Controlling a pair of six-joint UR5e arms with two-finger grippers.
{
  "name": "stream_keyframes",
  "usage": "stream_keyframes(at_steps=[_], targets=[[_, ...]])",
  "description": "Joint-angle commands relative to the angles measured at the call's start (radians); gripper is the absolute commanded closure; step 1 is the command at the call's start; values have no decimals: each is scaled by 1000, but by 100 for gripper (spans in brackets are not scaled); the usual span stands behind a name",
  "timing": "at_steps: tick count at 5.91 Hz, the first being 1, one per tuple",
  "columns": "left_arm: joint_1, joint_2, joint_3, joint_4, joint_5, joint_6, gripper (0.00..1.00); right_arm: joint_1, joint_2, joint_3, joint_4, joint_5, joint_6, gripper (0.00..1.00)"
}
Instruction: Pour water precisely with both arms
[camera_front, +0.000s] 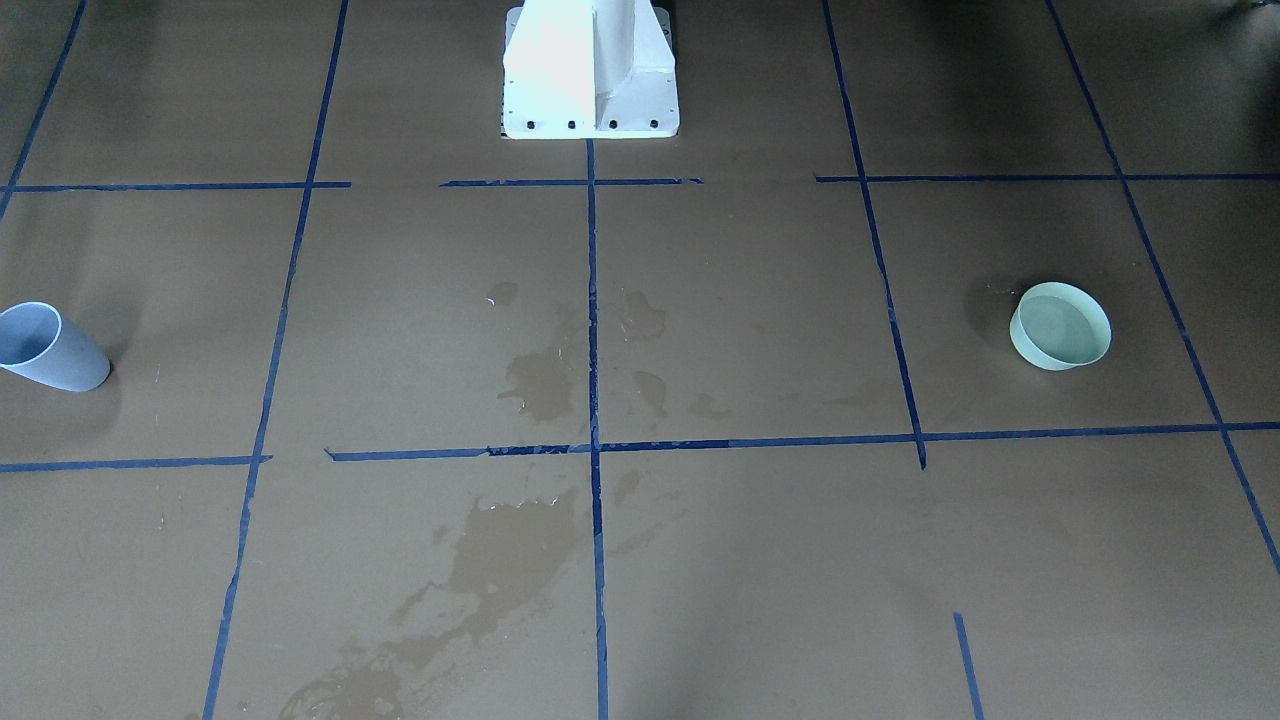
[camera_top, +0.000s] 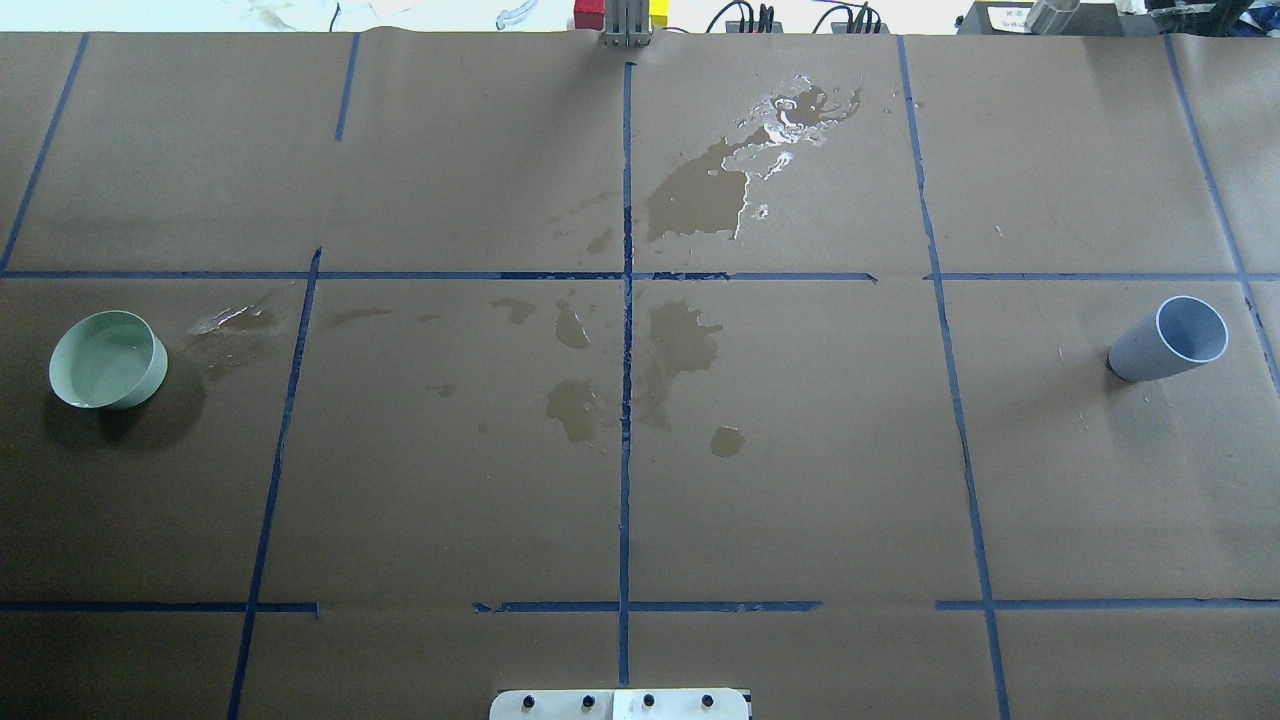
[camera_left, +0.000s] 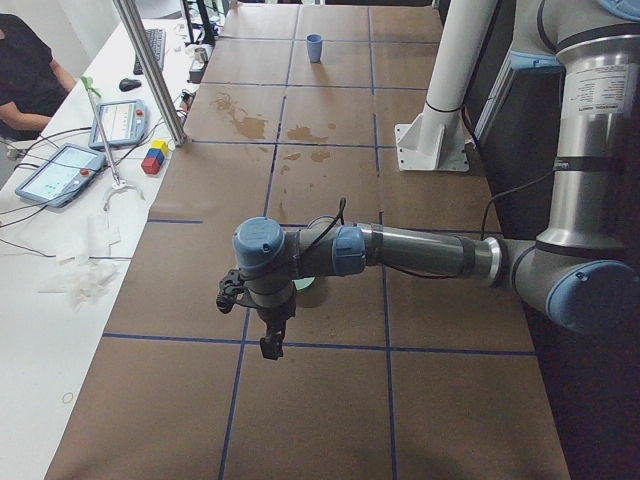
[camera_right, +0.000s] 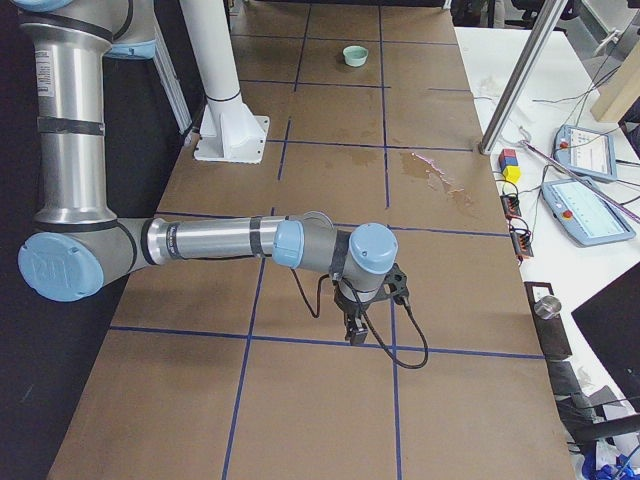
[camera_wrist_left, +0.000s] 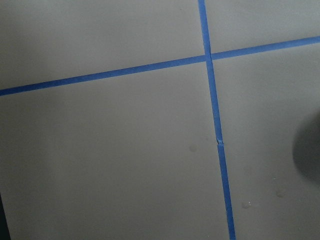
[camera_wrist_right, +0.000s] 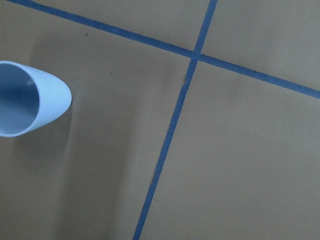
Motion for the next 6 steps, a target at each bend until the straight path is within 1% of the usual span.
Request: stream_keyframes(at_steps=[1, 6], targets=[[1, 7, -34, 0, 0, 1, 0, -1, 0, -1, 7, 2, -3, 0], [29, 1, -46, -1, 0, 1, 0, -11, 6, 6, 7, 11, 0, 0]])
